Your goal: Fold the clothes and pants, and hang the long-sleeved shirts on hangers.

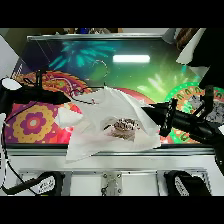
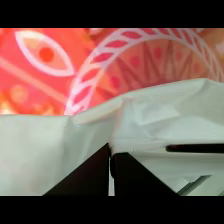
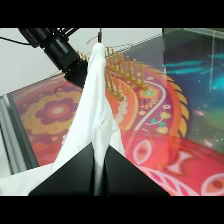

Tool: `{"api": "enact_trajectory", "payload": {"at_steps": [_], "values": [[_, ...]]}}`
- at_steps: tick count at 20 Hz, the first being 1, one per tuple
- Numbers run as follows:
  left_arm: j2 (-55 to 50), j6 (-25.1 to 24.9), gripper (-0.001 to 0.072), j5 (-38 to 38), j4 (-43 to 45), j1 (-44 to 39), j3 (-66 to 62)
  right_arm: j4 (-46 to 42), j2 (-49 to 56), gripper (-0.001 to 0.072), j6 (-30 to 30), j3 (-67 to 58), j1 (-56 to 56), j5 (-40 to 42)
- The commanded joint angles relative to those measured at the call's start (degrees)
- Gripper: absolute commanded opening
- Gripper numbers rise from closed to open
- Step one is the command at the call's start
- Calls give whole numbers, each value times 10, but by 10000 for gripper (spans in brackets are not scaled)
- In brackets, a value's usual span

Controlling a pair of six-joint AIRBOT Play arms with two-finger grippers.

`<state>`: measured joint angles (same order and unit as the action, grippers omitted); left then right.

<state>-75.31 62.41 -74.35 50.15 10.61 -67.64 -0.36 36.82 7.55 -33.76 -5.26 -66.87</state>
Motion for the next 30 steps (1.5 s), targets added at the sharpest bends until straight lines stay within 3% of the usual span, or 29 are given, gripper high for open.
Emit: {"api": "enact_trajectory", "payload": {"at_steps": [1, 4, 10, 14, 18, 23, 28, 29, 30], "values": [[3, 23, 11, -6, 7, 3, -51, -49, 0, 5, 24, 0, 0, -25], [3, 56, 11, -14, 56, -8, -103, -73, -2, 5, 37, 0, 0, -30], [4, 91, 11, -90, 59, -45, -198, -104, -4, 5, 60, 0, 0, -10], [45, 118, 11, -77, 91, -102, -233, -104, -4, 5, 60, 0, 0, 11], [104, 159, 11, -84, 189, -175, -225, -94, -4, 5, 61, -2, 0, 16], [177, 176, 12, -76, 193, -269, -159, 9, -4, 5, 52, -2, 0, 54], [218, 176, 13, -57, 193, -301, -88, 44, -5, 5, 31, -3, 0, 54], [219, 176, 74, -50, 194, -301, -87, 43, -5, 5, 31, -3, 0, 54], [219, 176, 373, -41, 194, -301, -91, 43, -5, 5, 31, -3, 0, 54]]}}
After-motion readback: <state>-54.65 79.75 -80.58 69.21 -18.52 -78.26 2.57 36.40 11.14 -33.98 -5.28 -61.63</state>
